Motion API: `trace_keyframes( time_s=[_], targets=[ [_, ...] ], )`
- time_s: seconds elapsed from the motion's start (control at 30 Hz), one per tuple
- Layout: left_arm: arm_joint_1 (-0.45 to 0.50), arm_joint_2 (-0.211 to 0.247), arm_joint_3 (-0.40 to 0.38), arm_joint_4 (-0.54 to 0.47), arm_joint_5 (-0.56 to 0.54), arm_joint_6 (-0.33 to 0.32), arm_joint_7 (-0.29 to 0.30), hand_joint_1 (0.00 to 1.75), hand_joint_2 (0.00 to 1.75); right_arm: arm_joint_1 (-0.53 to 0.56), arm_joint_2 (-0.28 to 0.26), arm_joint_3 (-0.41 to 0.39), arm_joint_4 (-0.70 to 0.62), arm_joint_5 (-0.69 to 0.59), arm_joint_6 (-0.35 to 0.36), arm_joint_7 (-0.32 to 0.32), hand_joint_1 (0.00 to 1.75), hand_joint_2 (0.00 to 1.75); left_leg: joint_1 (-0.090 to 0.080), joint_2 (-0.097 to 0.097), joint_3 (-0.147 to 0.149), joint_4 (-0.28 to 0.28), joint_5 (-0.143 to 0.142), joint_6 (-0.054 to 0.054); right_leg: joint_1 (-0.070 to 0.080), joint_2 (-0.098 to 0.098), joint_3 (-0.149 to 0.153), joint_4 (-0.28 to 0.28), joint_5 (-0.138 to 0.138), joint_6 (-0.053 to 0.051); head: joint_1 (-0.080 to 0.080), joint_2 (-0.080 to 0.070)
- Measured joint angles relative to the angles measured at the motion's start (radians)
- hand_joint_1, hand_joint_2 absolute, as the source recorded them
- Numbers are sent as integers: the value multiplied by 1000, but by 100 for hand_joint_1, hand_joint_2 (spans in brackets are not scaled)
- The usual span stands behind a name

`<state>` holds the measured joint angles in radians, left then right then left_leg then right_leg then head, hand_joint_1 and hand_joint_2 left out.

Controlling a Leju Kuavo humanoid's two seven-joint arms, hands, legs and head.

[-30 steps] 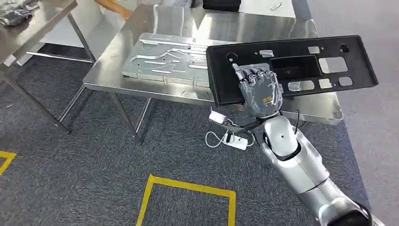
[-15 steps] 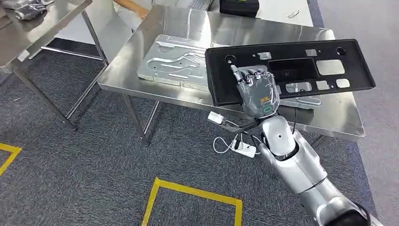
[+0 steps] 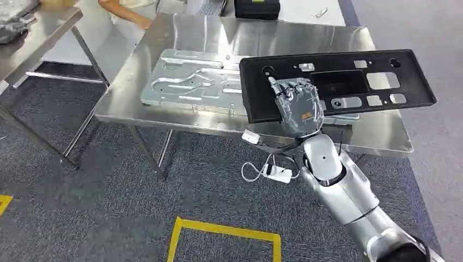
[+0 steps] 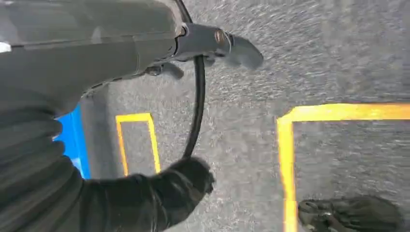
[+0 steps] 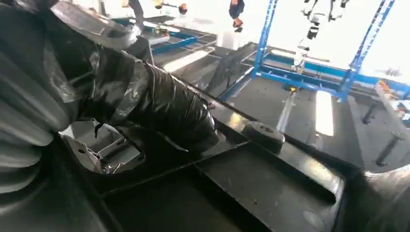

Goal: Take the parts from the cabinet and place them on the table.

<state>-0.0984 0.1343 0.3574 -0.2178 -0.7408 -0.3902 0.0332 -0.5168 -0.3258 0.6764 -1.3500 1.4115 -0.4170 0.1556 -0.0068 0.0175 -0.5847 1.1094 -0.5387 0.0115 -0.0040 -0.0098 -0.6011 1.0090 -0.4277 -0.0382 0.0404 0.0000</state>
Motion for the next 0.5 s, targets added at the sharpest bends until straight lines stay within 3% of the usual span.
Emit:
trace_keyframes(
  time_s=[0.07, 0.1, 0.13, 0.17, 0.23, 0.27, 0.3, 0.4, 0.43, 0.47, 0.5],
  targets=[
    [2, 0, 0, 0, 0, 0, -1, 0, 175, 1, 3, 0, 3, 0, 2, 0, 175, 175, 9, -10, -89, 153, -54, -10, -1, 19, 5, 0, -5, -1, 0, 0],
    [2, 0, 0, 0, 0, 0, 0, 0, 175, 1, 5, 0, 4, 0, 3, 0, 175, 175, 13, -9, -128, 207, -61, -15, -2, 30, 7, 2, -8, -1, 0, 0],
    [3, 0, 0, 0, 0, 0, -1, 0, 175, 3, 5, 0, 5, 0, 4, 0, 175, 175, 18, -9, -147, 212, -38, -19, -4, 44, 10, 4, -13, 3, 0, 0],
    [4, 0, 0, 0, 1, 0, -1, 0, 175, 5, 6, 0, 7, 0, 5, 0, 175, 175, 22, -10, -138, 167, 8, -22, -6, 54, 15, 8, -19, 6, 0, 0],
    [4, 0, 0, 0, 2, 0, -2, 0, 175, 4, 6, 0, 7, 0, 5, 0, 175, 175, 30, -25, -74, -1, 119, -28, -12, 75, 28, 18, -34, 16, 0, 0],
    [5, 1, 0, 0, 3, 0, -2, 0, 175, 4, 7, 0, 8, 0, 5, 0, 175, 175, 38, -70, -48, -57, 127, -30, -14, 82, 27, 22, -43, 22, 2, 0],
    [5, 1, 0, 0, 3, 0, -2, 0, 175, 1, 7, 0, 8, 0, 5, 0, 175, 175, 34, -81, -34, -78, 116, -28, -10, 94, 22, 30, -47, 29, 0, 0],
    [3, 2, 0, 0, 5, -2, -4, 0, 175, 4, 8, 0, 10, 0, 7, 0, 175, 175, 27, -56, -36, -76, 109, -14, -16, 118, 18, 21, -43, 46, 1, 0],
    [0, 2, 0, 0, 6, -2, -4, 0, 175, 4, 7, 0, 9, 0, 8, 0, 175, 175, 34, -45, -30, -83, 110, -5, -16, 124, 18, 21, -47, 52, 0, 0],
    [0, 2, 0, 0, 6, -2, -4, 0, 175, 5, 7, 0, 9, 0, 8, 0, 175, 175, 35, -36, -23, -88, 110, 2, -17, 83, 16, 42, -56, 54, 2, 0],
    [0, 2, 0, 0, 6, -2, -5, 0, 175, 1, 8, -1, 10, 0, 9, 0, 175, 175, 33, -27, -19, -90, 105, 12, -13, 42, -13, 97, -84, 57, 2, 0]
  ],
)
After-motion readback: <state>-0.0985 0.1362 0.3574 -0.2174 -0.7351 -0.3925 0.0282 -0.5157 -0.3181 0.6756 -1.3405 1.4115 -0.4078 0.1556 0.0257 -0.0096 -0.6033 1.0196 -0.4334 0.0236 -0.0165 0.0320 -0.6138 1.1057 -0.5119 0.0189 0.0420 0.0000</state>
